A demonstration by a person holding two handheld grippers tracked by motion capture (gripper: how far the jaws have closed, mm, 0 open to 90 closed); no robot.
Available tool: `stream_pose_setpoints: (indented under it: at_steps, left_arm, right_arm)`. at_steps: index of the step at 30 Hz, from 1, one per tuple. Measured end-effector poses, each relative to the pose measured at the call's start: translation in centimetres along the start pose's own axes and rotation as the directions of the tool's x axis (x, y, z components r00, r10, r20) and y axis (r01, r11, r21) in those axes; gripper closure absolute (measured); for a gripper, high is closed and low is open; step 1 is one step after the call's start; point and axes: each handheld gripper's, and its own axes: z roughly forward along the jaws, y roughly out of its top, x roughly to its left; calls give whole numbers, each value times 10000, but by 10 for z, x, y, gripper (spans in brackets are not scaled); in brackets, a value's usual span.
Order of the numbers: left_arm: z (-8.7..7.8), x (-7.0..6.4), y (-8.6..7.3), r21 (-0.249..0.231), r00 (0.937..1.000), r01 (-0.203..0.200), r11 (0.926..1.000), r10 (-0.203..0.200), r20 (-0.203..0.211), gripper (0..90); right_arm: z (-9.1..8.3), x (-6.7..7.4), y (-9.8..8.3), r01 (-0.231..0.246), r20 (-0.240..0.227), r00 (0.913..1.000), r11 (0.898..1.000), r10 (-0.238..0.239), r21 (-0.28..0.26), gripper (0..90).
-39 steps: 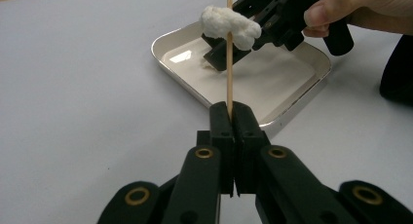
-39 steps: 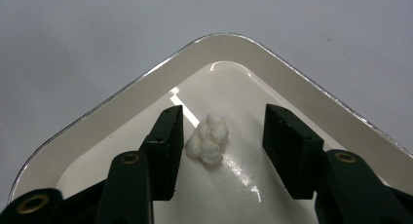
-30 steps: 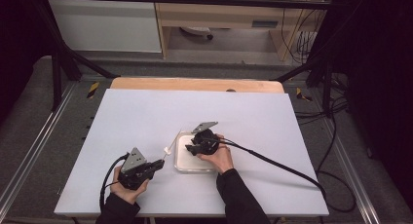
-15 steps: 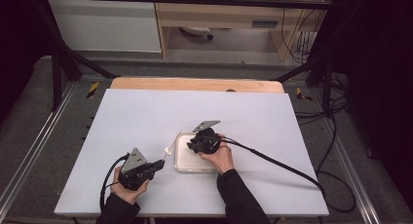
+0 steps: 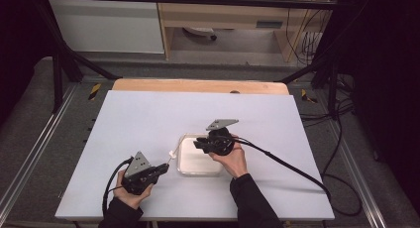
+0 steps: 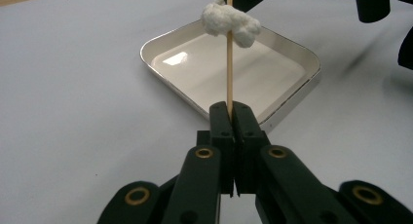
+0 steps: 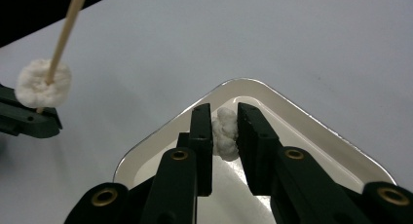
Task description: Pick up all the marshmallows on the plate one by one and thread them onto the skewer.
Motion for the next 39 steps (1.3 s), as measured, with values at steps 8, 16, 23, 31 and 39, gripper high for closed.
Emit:
stream_pose_setpoints:
  at_steps: [8,16,23,31,39]
  left_arm:
    - [1,-4,0,26,9999,-103,9999,103,88,889]
    - [2,-7,1,-26,9996,-214,9998,214,190,889]
    - [3,-10,1,-13,9991,-315,9995,316,283,889]
    - [6,-11,2,-280,9963,-577,9979,594,627,889]
    - [6,-14,2,-215,9963,-605,9979,617,605,889]
  right_arm:
    - [-28,1,4,-133,-387,9992,9975,107,-687,777]
    - [-50,2,7,-316,-748,9970,9912,221,-1286,782]
    - [-64,2,12,-492,-1048,9940,9835,312,-1743,784]
    - [-73,2,17,-866,-1603,9857,9714,513,-2211,785]
    - [-68,2,21,-1174,-2069,9760,9652,686,-2338,785]
